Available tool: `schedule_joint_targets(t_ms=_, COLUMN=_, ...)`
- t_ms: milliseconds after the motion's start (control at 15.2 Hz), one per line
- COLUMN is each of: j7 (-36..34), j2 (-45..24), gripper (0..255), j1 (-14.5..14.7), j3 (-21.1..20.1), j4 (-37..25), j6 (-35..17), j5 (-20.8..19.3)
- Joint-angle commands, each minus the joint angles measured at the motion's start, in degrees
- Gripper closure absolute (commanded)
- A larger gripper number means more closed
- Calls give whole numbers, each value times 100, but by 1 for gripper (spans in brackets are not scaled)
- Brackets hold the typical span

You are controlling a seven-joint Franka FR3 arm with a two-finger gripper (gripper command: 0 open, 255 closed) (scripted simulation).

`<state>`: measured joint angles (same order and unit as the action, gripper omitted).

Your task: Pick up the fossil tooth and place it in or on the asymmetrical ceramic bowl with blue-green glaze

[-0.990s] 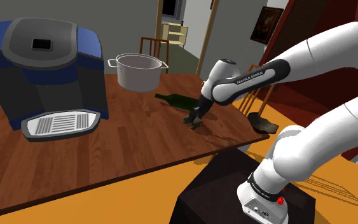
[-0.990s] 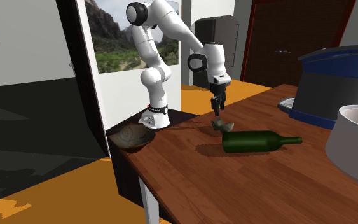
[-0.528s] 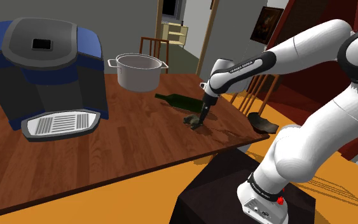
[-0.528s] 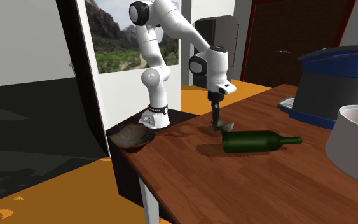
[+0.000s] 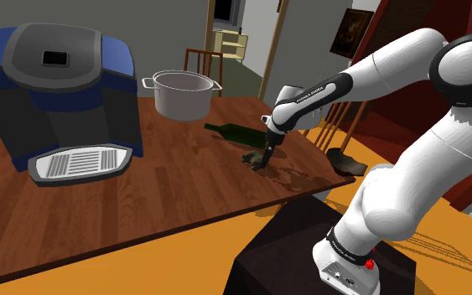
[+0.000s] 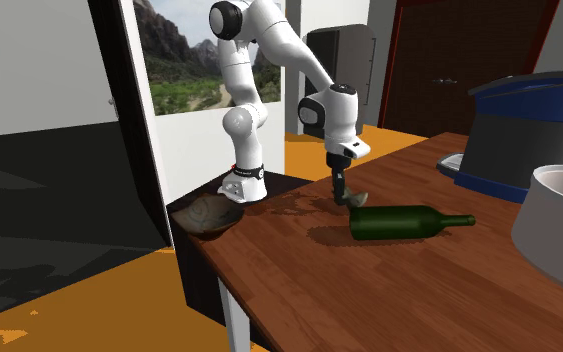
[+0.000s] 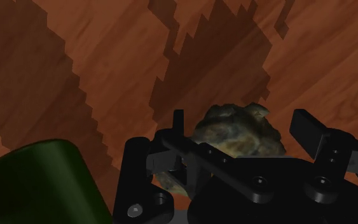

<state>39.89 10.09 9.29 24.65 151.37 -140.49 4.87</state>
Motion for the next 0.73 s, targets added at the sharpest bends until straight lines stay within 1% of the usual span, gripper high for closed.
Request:
schedule_joint_targets(t_ms=0, j7=3, j2=-1, gripper=0, j1=0, j3=1, j4=6, j6=-8, j5=1)
schedule_joint_targets(t_ms=198, j7=3, j2=0, gripper=0, j1=0, j3=1, j4=6, j6=-7, j5=1)
schedule_joint_targets(t_ms=264, j7=3, j2=0, gripper=255, j1=0, j3=1, j4=6, j6=-7, j5=1)
schedule_joint_targets(t_ms=660, j7=4, j2=-1, gripper=255, j1=-1, j3=2, j4=6, j6=-7, j5=1)
